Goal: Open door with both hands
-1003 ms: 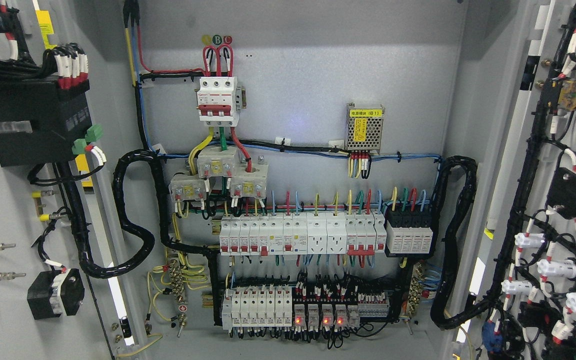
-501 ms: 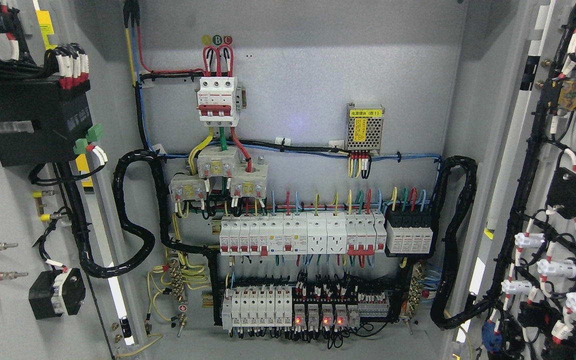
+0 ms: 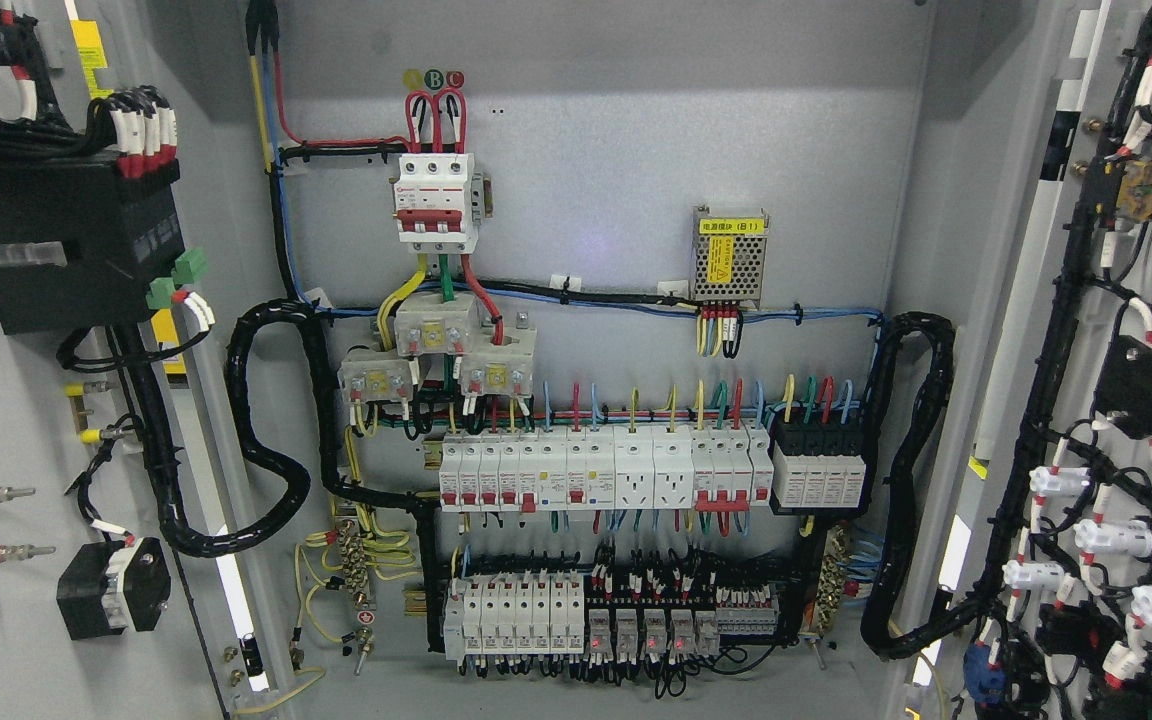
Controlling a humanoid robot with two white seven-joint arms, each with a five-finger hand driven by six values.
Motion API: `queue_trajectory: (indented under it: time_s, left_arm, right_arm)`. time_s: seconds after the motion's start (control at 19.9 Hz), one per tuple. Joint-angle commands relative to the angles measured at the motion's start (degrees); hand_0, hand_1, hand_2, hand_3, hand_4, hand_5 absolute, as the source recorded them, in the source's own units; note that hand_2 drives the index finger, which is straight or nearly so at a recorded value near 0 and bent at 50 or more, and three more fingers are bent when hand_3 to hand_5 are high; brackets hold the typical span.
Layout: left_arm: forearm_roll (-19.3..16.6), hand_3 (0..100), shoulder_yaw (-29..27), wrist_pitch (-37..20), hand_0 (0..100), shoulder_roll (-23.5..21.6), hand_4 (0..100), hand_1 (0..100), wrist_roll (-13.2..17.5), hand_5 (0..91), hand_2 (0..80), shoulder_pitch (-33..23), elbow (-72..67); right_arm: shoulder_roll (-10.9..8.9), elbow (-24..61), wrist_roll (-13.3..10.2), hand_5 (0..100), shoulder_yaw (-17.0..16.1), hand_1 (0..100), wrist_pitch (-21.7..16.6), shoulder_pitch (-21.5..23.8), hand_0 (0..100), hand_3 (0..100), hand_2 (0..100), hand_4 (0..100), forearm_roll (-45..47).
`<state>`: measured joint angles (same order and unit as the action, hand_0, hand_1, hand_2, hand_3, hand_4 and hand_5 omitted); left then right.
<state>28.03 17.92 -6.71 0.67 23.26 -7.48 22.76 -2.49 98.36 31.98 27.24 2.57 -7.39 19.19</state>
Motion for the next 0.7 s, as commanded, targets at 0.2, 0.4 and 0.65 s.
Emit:
queue_trajectory:
  time_s: [0.2, 0.4, 0.65]
  left_arm:
    - [-0.9, 0, -4.1, -0.1, 12, -5.9, 0, 56, 1.0, 0.0, 0.0, -17.3, 56.6]
    - [-2.2, 0, -9.0, -0.1, 12, -6.4, 0, 56, 1.0, 0.0, 0.0, -20.4, 65.6]
    - [-3.4, 0, -11.0, 0.0, 12, -11.0, 0, 56, 1.0, 0.0, 0.0, -23.8, 80.0]
  right_arm:
    - [-5.86, 14.9, -0.3, 0, -21.4, 50, -8.0, 17.6, 0, 0, 4, 0, -5.9]
    - [-5.69, 18.3, -0.4, 0, -24.2, 50, -14.3, 22.0, 0, 0, 4, 0, -5.6]
    - [-5.69, 19.8, -6.8, 0, -25.3, 50, -23.1, 26.4, 0, 0, 4, 0, -5.3]
